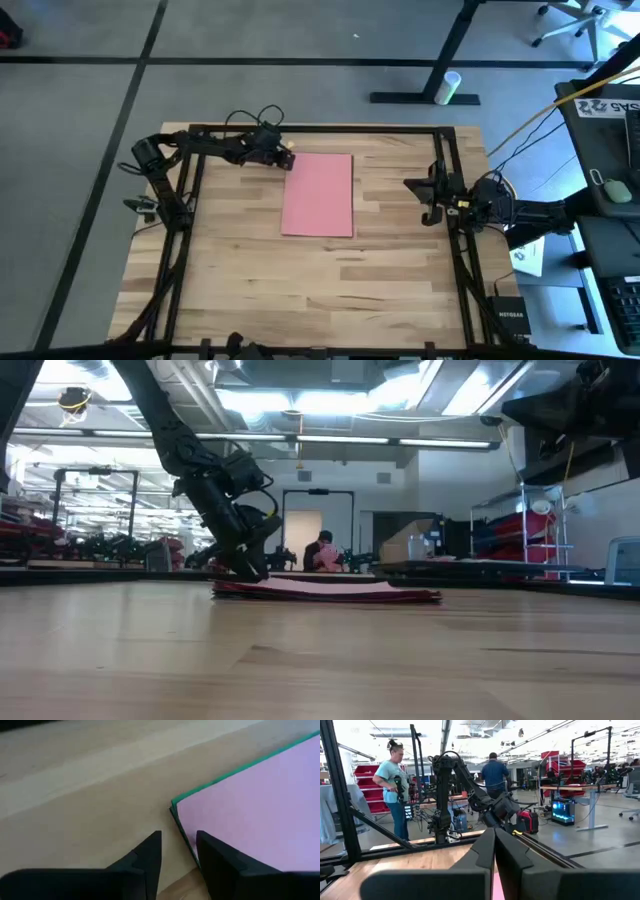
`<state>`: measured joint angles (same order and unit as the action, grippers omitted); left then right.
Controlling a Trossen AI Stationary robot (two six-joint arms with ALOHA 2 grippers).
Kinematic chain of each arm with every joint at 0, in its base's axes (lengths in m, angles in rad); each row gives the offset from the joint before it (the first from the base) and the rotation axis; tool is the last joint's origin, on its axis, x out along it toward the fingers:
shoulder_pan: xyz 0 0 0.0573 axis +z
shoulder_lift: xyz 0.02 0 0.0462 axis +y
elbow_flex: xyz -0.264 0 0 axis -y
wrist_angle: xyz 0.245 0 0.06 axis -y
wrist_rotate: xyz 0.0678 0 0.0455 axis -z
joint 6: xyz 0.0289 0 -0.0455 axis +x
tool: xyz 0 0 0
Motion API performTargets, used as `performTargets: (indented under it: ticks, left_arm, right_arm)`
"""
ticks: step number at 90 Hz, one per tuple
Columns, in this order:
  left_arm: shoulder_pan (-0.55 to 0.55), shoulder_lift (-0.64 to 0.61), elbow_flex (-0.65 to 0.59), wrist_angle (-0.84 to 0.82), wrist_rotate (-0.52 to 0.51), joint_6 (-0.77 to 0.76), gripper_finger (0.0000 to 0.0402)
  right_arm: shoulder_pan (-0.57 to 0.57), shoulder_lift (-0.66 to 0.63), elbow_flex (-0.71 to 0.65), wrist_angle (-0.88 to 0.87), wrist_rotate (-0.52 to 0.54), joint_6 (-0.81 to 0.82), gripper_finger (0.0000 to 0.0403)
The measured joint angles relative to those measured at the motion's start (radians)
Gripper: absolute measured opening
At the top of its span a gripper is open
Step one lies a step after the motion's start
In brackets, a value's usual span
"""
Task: Organize paper
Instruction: Move the pink paper to the top left of the table
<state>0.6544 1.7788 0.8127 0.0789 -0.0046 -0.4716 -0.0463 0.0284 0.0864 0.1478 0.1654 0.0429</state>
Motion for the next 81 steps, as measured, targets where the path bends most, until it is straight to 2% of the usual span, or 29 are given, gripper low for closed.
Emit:
performTargets:
  ticks: [12,27,62,81]
  left_arm:
    - [-0.010,0.033,0.004,0.028,0.003,0.044,0.0100]
    - [-0.001,0.008,0.004,-0.019,0.008,0.054,0.0095]
    - [0.001,-0.079,0.060,-0.204,0.001,0.128,0.0020]
    - [0.000,-0.083,0.069,-0.210,0.000,0.064,0.0002]
  right_arm:
    - [0.000,0.000,0.000,0.000,0.000,0.000,0.0001]
    - [0.000,0.000,0.000,-0.001,0.000,0.000,0.0001]
    - [0.000,0.000,0.000,-0.019,0.000,0.001,0.0001]
    - [0.000,0.000,0.000,-0.019,0.000,0.002,0.0001]
